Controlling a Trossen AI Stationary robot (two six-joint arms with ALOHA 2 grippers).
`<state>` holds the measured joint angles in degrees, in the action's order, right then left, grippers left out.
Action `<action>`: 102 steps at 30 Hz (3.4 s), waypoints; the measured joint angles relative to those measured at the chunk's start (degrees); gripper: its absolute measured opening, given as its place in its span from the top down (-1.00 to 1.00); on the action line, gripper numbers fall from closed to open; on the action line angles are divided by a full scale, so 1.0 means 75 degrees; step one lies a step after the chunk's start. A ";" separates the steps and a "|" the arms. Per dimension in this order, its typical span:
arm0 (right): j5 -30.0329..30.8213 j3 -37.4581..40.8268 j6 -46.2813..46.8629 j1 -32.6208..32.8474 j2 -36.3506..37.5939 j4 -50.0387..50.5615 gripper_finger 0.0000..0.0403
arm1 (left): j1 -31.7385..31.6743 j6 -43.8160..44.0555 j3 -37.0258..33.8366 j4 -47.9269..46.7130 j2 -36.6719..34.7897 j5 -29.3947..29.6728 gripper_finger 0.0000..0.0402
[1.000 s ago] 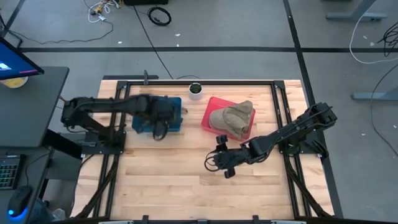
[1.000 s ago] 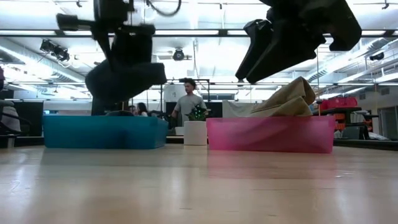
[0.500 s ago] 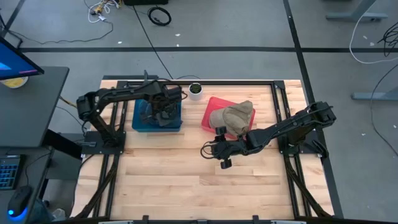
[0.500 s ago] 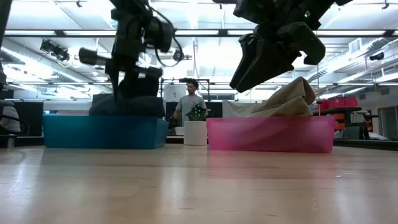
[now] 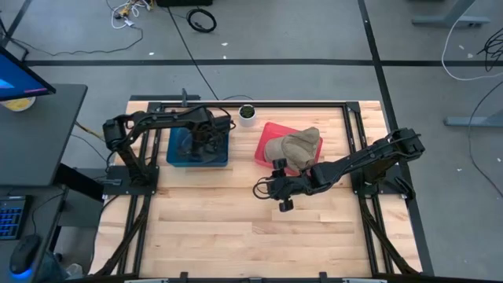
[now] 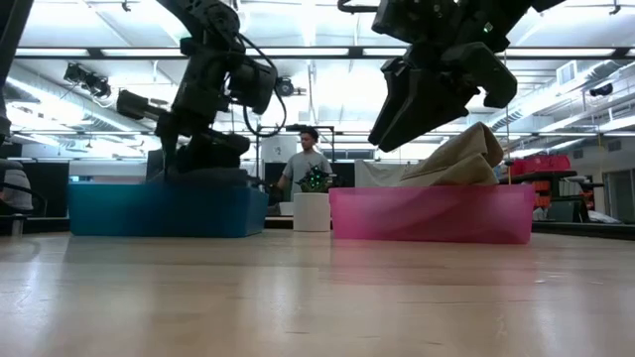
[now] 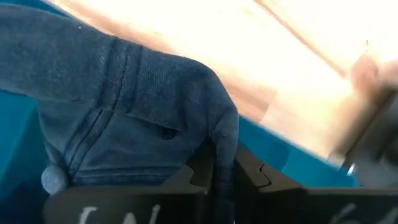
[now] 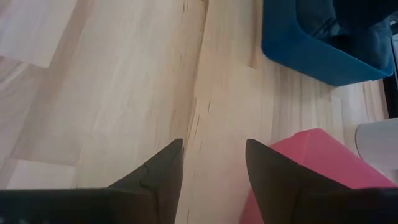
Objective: Pick & Place hat
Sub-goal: Put the blue cap into the blue bin, then return to Home Position
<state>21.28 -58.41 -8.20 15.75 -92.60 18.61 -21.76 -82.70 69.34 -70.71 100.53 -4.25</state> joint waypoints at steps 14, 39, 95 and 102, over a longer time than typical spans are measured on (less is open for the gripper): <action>0.0005 0.0003 0.0025 0.0000 0.0000 0.0225 0.11 | 0.0182 0.4288 -0.0038 0.0449 0.0062 0.0162 0.65; 0.0013 0.0003 0.0025 -0.0003 0.0000 0.0214 0.11 | 0.1005 0.8244 -0.0038 0.0523 -0.1133 0.1897 0.12; 0.0156 0.5054 0.1173 -0.1744 0.9251 -0.1851 0.98 | 0.3472 1.2934 -0.5363 0.9328 -0.7086 0.4866 0.12; 0.0037 0.5941 0.1328 -0.1907 1.1430 -0.1513 0.98 | 0.4152 1.2607 -0.6922 1.1385 -0.7955 0.5190 0.12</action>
<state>21.56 -13.85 1.76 1.44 -6.87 7.26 9.38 11.85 17.42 14.67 40.87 34.68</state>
